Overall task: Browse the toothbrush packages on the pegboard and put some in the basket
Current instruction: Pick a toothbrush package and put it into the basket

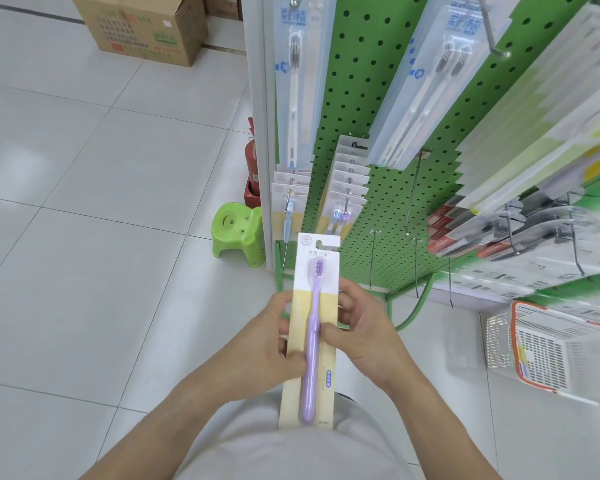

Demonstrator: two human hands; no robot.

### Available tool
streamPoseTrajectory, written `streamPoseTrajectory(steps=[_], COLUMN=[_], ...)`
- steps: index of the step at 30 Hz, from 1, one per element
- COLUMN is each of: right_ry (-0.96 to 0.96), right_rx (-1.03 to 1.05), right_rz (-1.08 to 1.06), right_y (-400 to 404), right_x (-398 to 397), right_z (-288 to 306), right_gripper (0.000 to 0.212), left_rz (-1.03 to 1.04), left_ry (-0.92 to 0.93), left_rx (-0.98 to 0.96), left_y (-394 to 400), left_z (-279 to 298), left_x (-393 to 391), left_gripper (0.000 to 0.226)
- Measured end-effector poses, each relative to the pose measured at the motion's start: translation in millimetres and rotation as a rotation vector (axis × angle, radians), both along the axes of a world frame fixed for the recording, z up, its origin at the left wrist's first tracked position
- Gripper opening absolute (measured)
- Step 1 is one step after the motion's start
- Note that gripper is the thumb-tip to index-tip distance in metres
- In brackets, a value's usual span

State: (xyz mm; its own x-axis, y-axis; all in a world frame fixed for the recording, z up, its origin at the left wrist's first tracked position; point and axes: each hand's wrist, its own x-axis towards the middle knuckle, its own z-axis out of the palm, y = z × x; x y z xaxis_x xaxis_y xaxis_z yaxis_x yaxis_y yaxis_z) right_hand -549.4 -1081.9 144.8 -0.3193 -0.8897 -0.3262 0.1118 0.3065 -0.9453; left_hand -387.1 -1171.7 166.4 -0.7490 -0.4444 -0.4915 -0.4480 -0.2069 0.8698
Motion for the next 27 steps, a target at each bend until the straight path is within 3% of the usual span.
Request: streamPoseTrajectory(steps=[3, 8, 11, 17, 24, 27], right_ry=[-0.008, 0.060, 0.092, 0.103, 0.099, 0.089], right_rx=[0.003, 0.088, 0.127, 0.175, 0.177, 0.154], right_rz=[-0.010, 0.130, 0.086, 0.171, 0.065, 0.027], right_y=[5.7, 12.4, 7.8, 4.8, 3.7, 1.6], right_x=[-3.4, 4.3, 11.1, 11.0, 3.1, 3.2], right_z=[-0.8, -1.8, -0.8, 3.0, 4.6, 5.9], right_gripper=[0.058, 0.048, 0.038, 0.043, 0.022, 0.018], left_rz=[-0.026, 0.195, 0.280, 0.229, 0.113, 0.143], left_ry=[-0.023, 0.055, 0.064, 0.052, 0.031, -0.010], left_rx=[0.013, 0.021, 0.026, -0.003, -0.060, -0.205], left_y=[10.9, 7.3, 2.0, -3.7, -7.7, -6.1], left_z=[-3.3, -10.2, -11.8, -10.8, -12.2, -10.1], left_x=[4.1, 3.5, 2.7, 5.9, 1.5, -2.8], left_gripper=[0.067, 0.068, 0.069, 0.067, 0.066, 0.057])
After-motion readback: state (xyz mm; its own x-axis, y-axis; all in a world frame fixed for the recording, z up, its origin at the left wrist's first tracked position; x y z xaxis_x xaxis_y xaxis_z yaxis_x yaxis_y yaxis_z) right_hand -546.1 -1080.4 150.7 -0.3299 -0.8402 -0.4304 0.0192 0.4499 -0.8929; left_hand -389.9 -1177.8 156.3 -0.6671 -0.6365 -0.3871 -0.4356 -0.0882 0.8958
